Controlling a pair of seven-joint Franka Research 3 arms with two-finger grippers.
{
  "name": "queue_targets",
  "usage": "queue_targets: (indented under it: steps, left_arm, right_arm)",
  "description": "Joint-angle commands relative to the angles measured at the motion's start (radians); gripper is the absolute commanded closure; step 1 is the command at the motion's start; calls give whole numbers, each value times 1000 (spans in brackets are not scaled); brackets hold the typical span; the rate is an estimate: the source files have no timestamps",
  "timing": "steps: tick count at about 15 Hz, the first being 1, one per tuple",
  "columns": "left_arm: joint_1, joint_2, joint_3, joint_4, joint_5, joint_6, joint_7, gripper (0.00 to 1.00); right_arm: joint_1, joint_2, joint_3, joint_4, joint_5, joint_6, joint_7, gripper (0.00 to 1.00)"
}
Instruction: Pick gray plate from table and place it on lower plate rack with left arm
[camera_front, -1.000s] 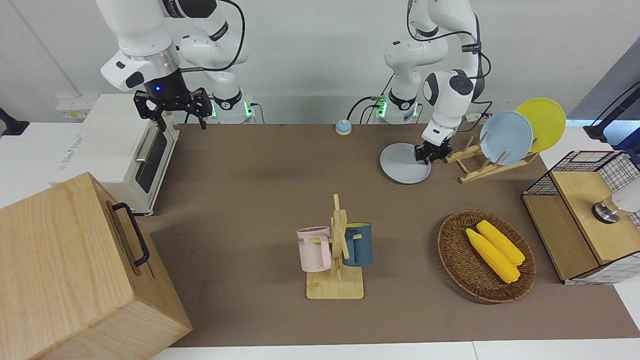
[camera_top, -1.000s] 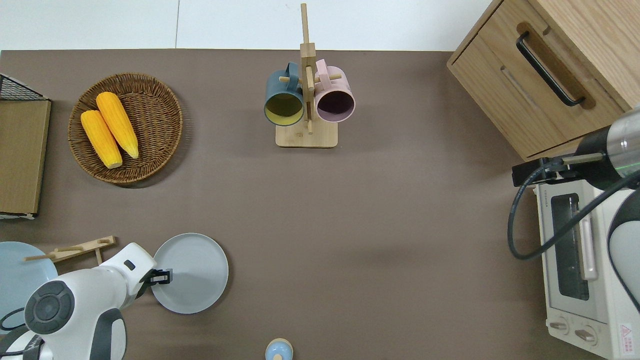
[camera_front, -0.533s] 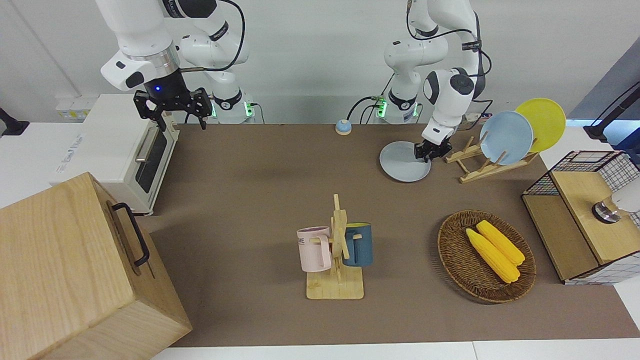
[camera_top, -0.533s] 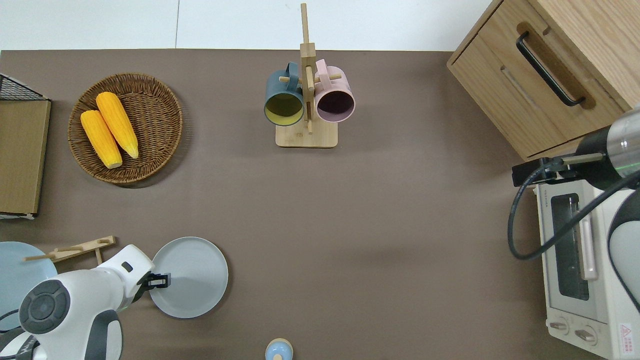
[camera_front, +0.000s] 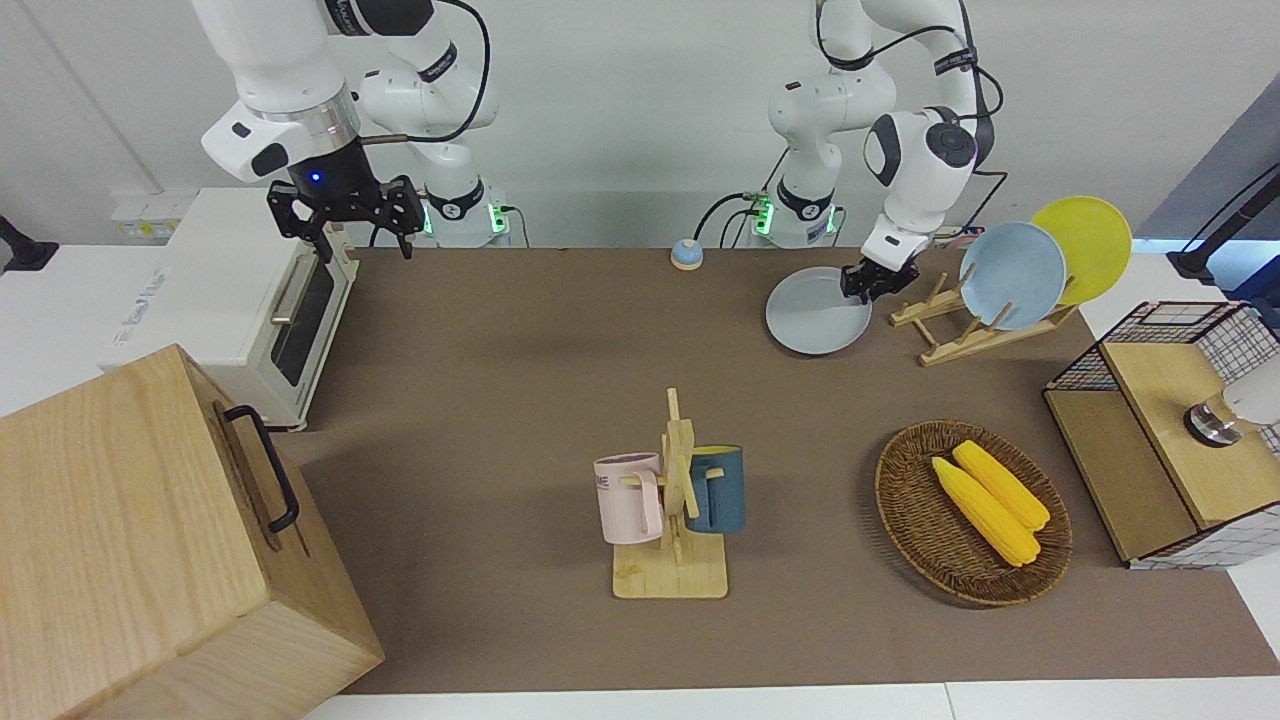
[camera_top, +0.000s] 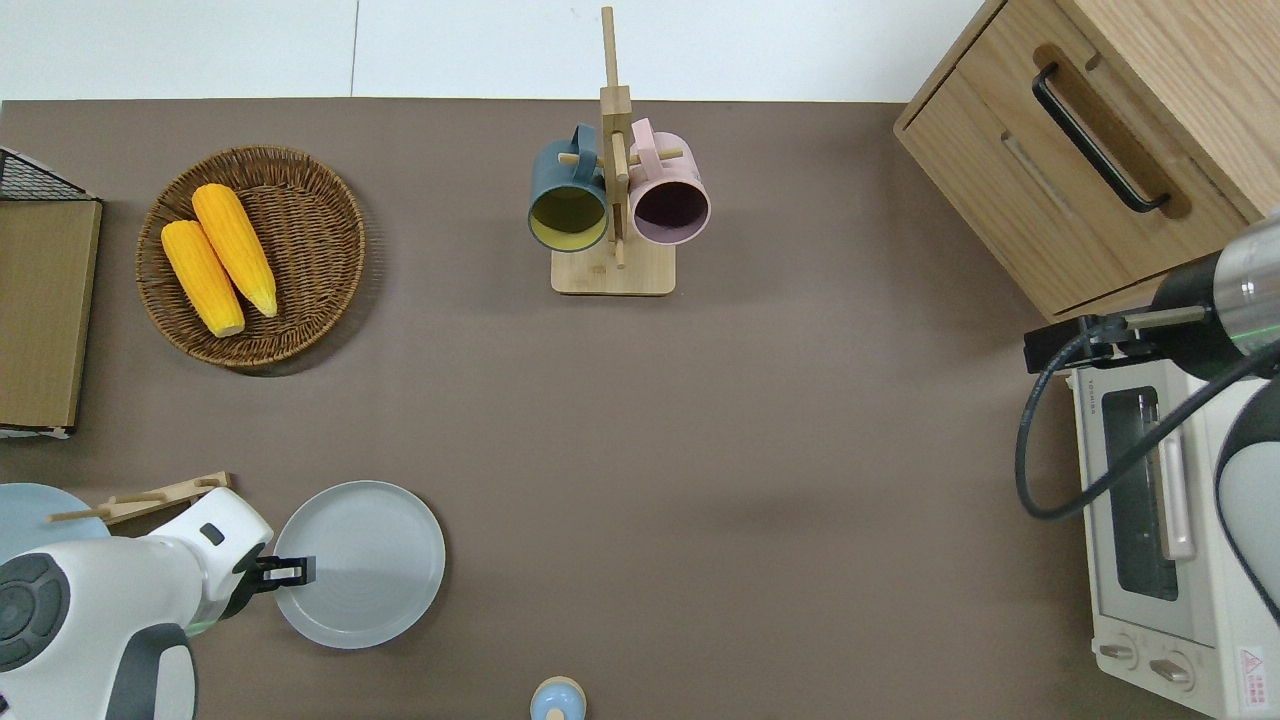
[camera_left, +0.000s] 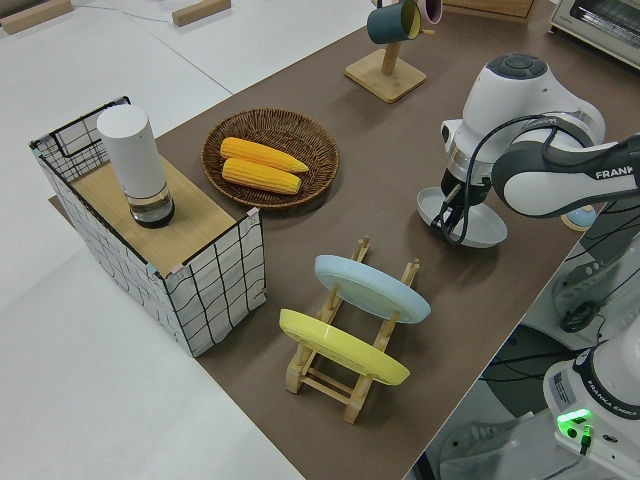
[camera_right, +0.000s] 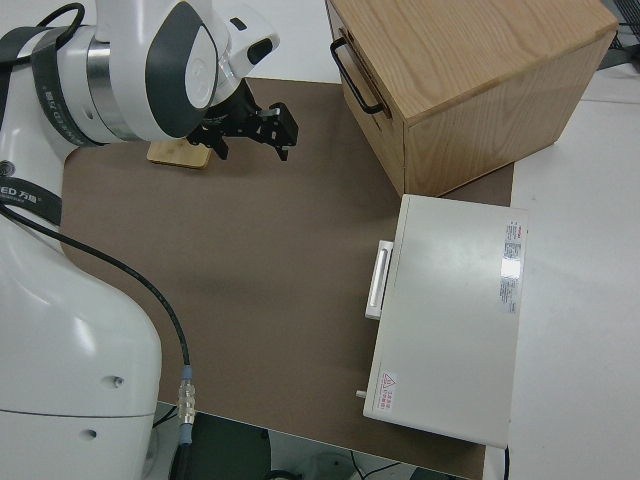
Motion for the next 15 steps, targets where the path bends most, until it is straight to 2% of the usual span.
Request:
queue_targets:
  steps: [1, 6, 10, 15]
  left_arm:
    - [-17, -63, 13, 10, -33, -80, 16, 1000]
    - [-17, -123, 5, 43, -36, -190, 4, 1000]
    - [-17, -164, -28, 134, -36, -322, -22, 1000]
    - [-8, -197, -30, 243, 2, -486, -19, 1000]
  right_arm:
    - [-22, 9, 20, 20, -3, -16, 13, 17]
    - [-22, 9, 20, 21, -3, -16, 13, 17]
    - [-22, 9, 20, 20, -3, -16, 13, 17]
    - [-22, 9, 20, 20, -3, -16, 13, 17]
